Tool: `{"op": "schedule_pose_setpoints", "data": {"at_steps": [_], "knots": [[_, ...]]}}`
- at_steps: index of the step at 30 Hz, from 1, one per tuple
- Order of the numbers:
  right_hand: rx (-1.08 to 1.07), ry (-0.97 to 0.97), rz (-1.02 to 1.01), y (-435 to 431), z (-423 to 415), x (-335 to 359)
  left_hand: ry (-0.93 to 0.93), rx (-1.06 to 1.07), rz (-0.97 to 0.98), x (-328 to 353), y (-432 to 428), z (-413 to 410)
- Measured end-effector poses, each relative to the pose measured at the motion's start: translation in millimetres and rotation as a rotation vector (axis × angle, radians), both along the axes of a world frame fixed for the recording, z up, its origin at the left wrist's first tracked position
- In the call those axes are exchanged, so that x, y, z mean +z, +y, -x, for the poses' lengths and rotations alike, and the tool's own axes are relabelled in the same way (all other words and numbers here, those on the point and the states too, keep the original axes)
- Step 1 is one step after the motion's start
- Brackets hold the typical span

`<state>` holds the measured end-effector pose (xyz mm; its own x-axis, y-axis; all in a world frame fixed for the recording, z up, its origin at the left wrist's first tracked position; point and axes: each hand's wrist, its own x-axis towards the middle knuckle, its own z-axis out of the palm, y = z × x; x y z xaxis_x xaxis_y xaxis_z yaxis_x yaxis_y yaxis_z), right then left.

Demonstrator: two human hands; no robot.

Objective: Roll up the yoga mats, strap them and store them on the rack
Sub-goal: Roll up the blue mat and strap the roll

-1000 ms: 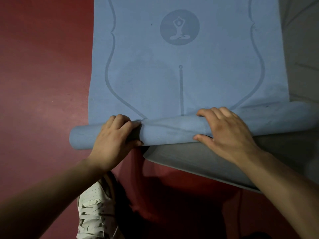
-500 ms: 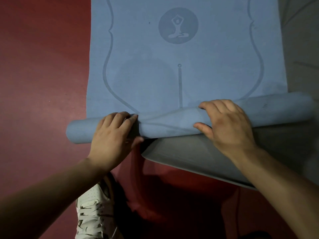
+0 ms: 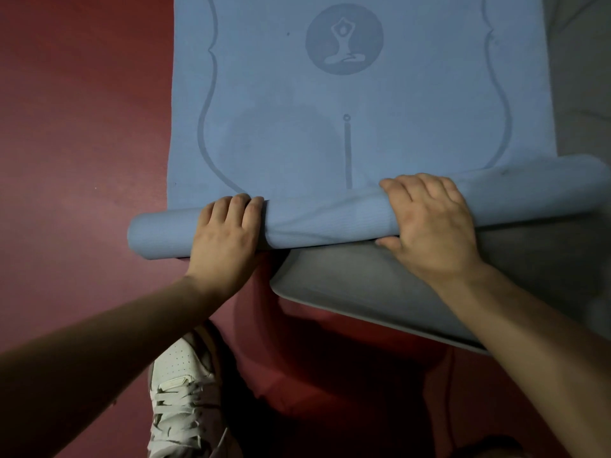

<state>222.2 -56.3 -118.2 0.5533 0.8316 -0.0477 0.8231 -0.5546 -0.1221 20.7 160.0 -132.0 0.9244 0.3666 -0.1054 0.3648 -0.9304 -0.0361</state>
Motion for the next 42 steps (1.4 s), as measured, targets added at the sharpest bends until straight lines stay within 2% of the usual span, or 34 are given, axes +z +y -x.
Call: {"op": "schedule_pose_setpoints", "data": {"at_steps": [5, 15, 24, 32, 42], "knots": [[-0.025, 0.028, 0.041, -1.2, 6.7, 7.7, 0.003, -0.031, 0.051, 5.4, 1.1, 6.4], [-0.074, 0.071, 0.150, -26.8, 73.6, 14.4, 0.027, -0.161, 0.180, 12.6, -4.6, 60.7], [-0.073, 0.257, 0.022, -24.3, 44.8, 16.0, 0.073, -0.132, 0.384, 18.3, 18.6, 42.4], [-0.087, 0.215, -0.008, -24.0, 46.0, 21.1, -0.028, -0.148, 0.423, 21.7, 22.9, 40.8], [-0.133, 0.228, -0.068, -16.8, 32.8, 19.2, -0.007, -0.147, 0.493, 28.1, 42.9, 28.0]]}}
